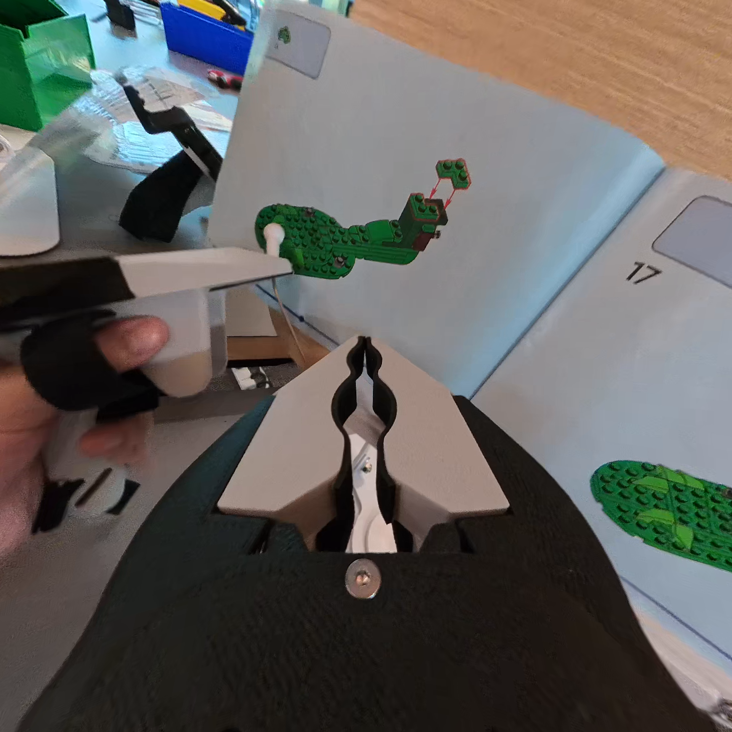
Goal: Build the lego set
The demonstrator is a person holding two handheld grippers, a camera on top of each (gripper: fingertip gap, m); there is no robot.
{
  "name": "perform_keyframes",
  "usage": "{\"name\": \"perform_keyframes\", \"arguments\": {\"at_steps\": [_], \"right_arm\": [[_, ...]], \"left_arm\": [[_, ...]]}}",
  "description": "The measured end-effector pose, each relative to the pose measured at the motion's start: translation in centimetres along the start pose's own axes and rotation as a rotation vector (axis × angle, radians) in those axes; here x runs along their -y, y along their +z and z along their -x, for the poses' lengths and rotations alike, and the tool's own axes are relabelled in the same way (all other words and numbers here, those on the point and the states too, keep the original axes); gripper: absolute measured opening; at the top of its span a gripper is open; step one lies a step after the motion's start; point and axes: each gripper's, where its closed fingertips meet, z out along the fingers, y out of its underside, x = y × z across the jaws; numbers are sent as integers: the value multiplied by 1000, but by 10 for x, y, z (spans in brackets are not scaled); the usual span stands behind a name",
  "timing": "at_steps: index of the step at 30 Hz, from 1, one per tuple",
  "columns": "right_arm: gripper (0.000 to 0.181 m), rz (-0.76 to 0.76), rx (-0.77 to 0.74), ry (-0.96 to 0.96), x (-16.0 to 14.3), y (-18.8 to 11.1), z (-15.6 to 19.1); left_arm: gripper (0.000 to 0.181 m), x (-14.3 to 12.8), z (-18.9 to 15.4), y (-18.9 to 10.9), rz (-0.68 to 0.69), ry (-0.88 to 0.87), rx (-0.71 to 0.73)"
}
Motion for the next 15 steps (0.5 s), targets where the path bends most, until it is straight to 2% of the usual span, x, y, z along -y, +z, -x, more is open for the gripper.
{"name": "perform_keyframes", "arguments": {"at_steps": [1,4,6,8,10,12,15], "right_arm": [[0,-13,6,11,-2,-2,1],[9,-110,9,110,-6,-24,0],[12,-181,-76,155,-17,-47,-19],[22,-216,-256,156,-37,-71,-56],[40,-194,-436,168,-61,-93,-96],[61,-158,-498,201,-80,-104,-120],[69,-93,-524,213,-96,-106,-131]], "left_arm": [[6,0,1,0,33,45,32],[9,-4,2,-6,76,227,133],[4,-10,-4,-10,85,292,123],[2,-16,-6,-10,84,294,113],[3,-24,-8,-8,96,259,101],[6,-30,-11,-8,84,218,102],[0,-40,-20,-12,53,192,100]]}}
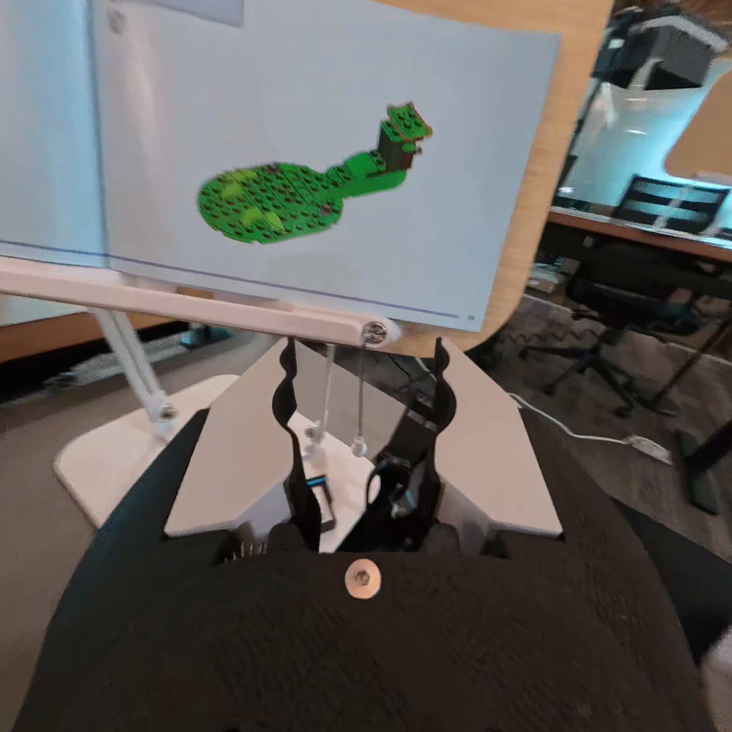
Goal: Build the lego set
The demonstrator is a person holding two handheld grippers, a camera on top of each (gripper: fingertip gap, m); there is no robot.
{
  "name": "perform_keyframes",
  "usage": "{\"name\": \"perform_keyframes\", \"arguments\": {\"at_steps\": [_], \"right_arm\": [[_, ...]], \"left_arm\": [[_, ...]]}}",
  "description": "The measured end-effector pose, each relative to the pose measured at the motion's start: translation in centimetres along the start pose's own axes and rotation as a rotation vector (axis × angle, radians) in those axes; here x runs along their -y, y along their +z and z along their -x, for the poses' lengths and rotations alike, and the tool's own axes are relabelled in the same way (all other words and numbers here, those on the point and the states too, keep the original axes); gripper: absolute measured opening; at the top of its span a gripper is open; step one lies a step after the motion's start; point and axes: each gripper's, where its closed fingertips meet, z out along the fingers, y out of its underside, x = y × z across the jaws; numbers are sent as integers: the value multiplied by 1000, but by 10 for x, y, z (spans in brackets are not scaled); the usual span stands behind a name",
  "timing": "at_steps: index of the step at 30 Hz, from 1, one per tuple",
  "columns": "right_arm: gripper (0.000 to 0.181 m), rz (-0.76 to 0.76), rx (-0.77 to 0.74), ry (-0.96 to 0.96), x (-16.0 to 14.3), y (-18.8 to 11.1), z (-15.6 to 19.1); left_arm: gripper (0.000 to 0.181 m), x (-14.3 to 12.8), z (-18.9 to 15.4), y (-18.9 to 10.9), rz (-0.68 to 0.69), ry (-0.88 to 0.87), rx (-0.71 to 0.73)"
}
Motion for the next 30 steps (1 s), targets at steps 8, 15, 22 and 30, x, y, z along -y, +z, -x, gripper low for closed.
{"name": "perform_keyframes", "arguments": {"at_steps": [8,15,22,30], "right_arm": [[46,106,-46,29,-29,7,-12],[0,168,20,-202,-52,16,-1],[0,169,-170,-881,-34,11,-43],[0,100,-214,-1430,-11,0,-49]], "left_arm": [[0,-10,-28,3,15,-19,-83],[0,14,-61,-2,-31,125,-117],[0,21,-68,-4,-41,162,-129],[0,-5,-109,11,26,208,-248]]}}
